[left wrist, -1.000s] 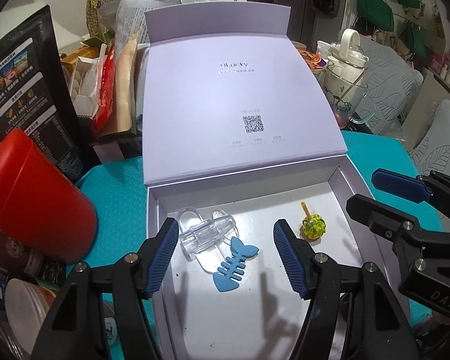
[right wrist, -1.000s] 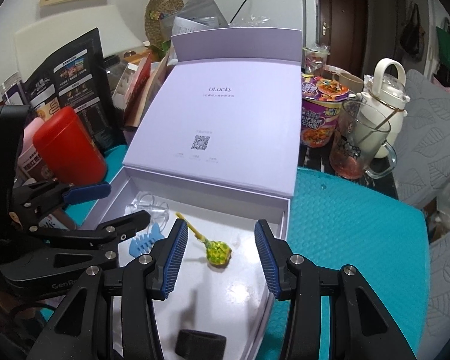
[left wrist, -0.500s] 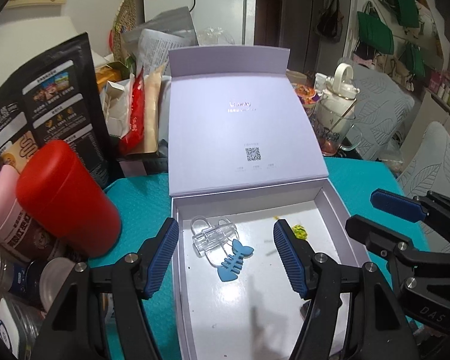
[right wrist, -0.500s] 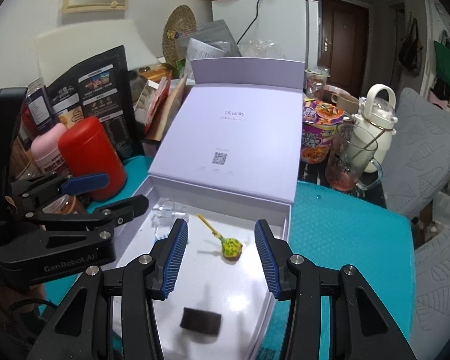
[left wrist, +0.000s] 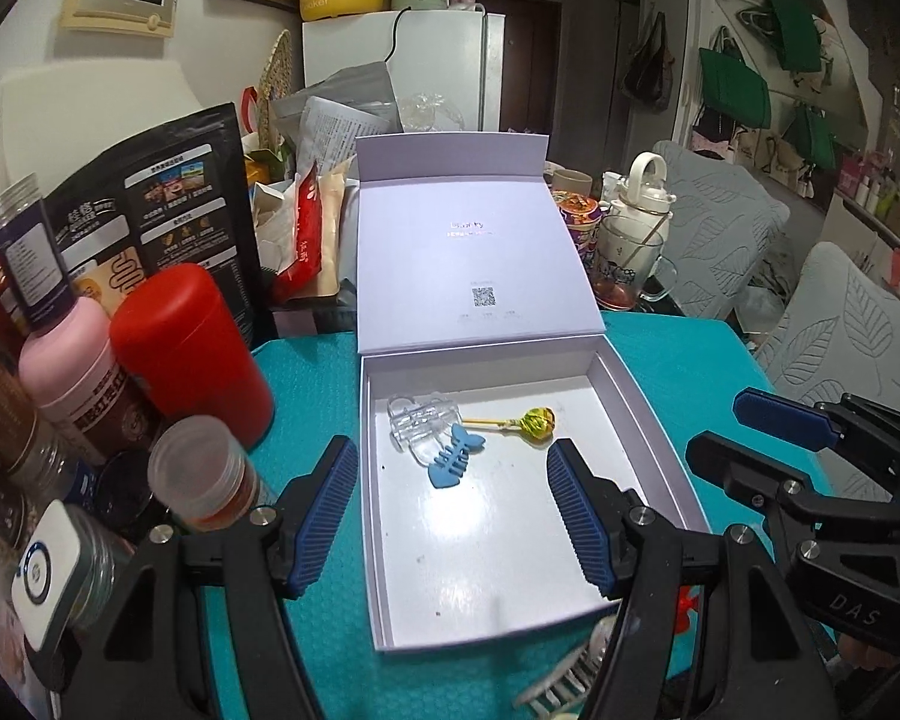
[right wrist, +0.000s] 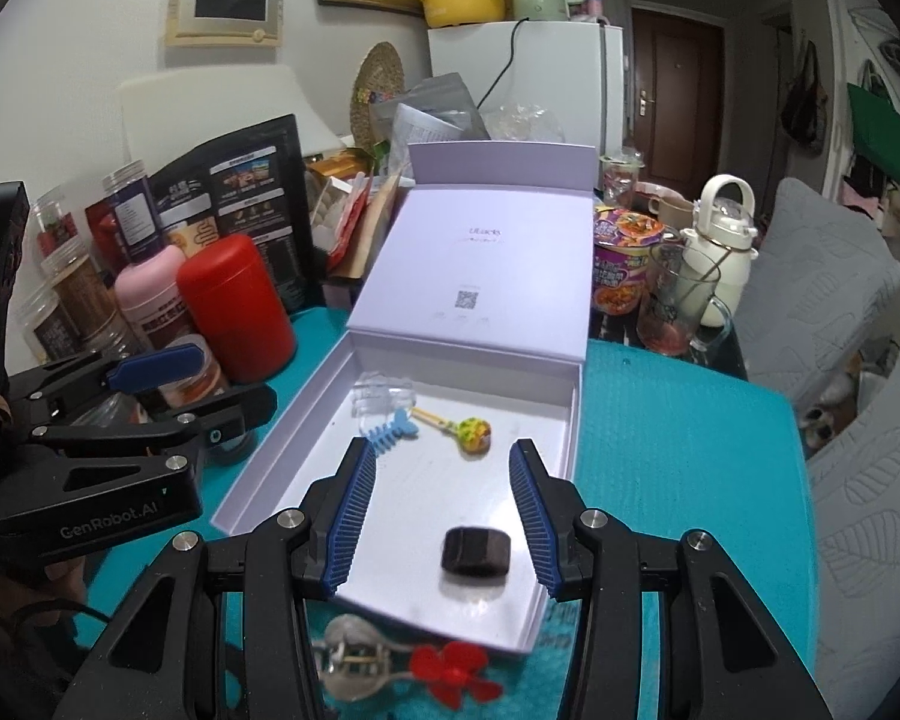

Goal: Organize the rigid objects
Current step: 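Withdraw both open tools from the box back over the remaining clips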

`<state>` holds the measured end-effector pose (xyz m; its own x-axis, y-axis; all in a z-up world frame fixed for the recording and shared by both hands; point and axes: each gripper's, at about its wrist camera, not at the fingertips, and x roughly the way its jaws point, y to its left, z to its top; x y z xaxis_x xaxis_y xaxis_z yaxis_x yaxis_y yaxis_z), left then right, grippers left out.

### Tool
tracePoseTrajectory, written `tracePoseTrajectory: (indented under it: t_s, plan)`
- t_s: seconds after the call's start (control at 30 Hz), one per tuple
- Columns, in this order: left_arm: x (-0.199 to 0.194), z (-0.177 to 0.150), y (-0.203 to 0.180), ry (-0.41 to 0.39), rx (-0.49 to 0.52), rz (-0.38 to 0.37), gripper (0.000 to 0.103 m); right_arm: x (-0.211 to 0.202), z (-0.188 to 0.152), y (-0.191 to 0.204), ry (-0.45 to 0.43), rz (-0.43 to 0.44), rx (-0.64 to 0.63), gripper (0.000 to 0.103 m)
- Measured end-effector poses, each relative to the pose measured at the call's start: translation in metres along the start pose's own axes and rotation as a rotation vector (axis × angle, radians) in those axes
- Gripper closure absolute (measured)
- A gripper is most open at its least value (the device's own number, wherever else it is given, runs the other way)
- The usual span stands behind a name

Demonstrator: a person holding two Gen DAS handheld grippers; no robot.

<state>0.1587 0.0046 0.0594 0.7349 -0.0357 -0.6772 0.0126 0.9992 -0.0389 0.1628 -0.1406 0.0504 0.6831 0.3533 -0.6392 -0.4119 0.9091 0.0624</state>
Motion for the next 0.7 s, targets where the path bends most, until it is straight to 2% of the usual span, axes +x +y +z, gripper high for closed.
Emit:
tracePoseTrajectory:
  t_s: [0.5,0.7]
  plan:
    - [-0.061,-0.04,-0.007,-0.048,0.019,-0.013,0.038,-0.056,-0.041,0.024,-0.042,-0.016,0.007,0.057]
    - [-0.079,-0.057,-0.005,-0.051,0.021,-0.036,0.038,-0.07,-0.054,0.037,-0.054,-0.018,0.008,0.051]
